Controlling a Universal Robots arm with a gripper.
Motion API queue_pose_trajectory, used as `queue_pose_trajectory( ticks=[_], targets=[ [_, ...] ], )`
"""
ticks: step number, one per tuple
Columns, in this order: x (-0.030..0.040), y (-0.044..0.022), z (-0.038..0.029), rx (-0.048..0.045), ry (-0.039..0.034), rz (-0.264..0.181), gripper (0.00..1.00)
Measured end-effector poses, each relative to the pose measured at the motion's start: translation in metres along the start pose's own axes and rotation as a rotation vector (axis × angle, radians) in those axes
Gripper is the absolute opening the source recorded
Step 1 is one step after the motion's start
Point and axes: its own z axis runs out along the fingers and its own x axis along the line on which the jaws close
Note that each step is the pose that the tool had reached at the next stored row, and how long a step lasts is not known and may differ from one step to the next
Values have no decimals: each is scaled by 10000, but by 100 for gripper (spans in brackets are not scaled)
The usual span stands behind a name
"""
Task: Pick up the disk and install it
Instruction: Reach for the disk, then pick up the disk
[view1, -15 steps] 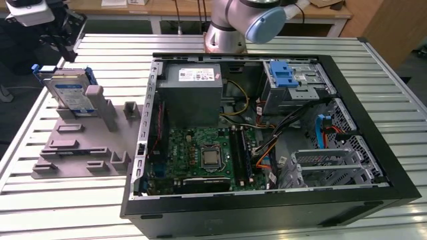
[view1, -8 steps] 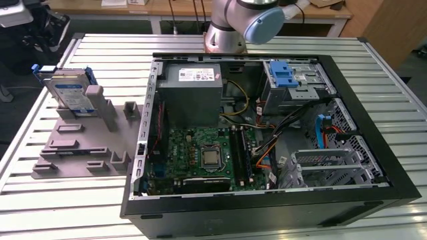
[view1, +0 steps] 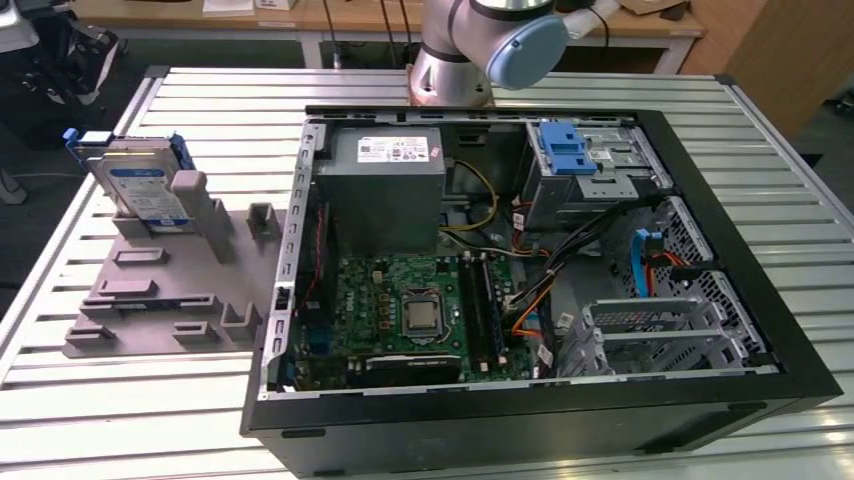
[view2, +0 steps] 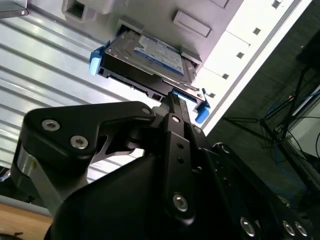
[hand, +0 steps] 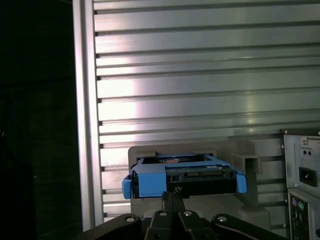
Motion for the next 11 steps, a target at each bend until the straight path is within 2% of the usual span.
queue_pose_trajectory(
  ticks=[11],
  targets=[
    [0, 0, 0, 1, 29, -21, 11]
  ],
)
